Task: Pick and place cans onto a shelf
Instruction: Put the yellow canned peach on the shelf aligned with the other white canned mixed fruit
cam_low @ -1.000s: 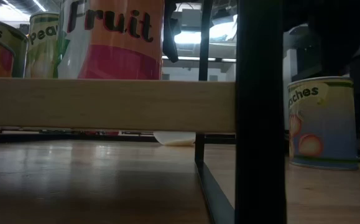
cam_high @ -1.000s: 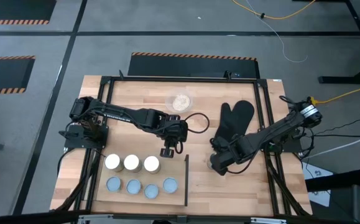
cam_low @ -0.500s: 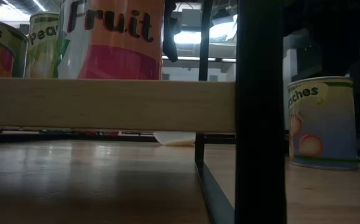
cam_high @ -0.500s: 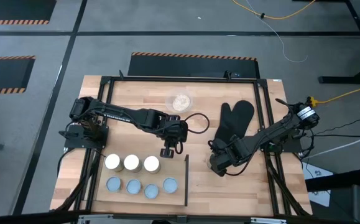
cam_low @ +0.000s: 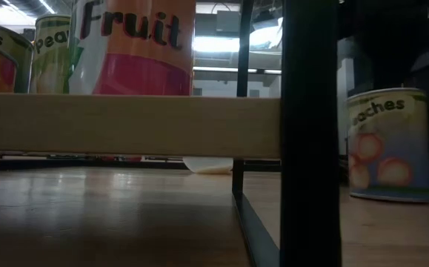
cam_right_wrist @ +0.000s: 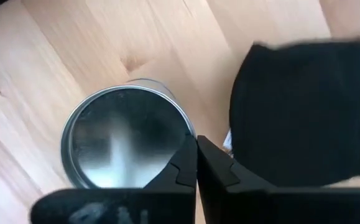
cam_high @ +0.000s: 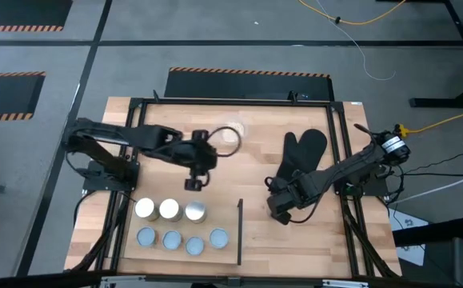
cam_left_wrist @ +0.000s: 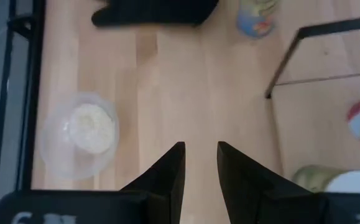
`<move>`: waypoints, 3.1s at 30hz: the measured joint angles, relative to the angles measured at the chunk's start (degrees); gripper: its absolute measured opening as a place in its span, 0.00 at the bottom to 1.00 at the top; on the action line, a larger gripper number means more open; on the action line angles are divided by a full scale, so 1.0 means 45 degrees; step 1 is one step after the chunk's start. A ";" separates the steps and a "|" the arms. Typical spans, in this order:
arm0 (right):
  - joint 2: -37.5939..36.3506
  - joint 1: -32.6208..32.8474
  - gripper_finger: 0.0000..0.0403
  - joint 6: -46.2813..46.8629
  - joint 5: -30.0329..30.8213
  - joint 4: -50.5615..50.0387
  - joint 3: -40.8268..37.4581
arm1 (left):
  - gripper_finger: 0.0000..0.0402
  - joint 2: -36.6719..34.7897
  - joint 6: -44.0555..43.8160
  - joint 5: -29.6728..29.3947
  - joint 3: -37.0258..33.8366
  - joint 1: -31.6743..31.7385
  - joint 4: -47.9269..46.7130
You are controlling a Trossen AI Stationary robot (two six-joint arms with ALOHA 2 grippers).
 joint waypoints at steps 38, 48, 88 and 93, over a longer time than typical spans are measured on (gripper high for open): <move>0.3509 -0.7323 0.00 -1.4933 -0.3295 0.3604 0.4826 | 0.21 -0.5315 -0.1336 0.0028 -1.0256 -0.1178 0.9353; 0.5205 -0.7273 0.00 -1.5245 -0.3303 0.2812 0.6552 | 0.21 -0.5315 -0.1360 0.0032 -1.0256 -0.1178 0.9309; 0.5309 -0.7268 0.21 -1.5231 -0.4291 0.3040 0.6535 | 0.21 -0.5315 -0.1365 0.0037 -1.0256 -0.1178 0.9309; 0.5082 -0.7263 0.21 -1.5226 -0.4287 0.3027 0.6520 | 0.21 -0.5315 -0.1399 0.0037 -1.0261 -0.1178 0.9314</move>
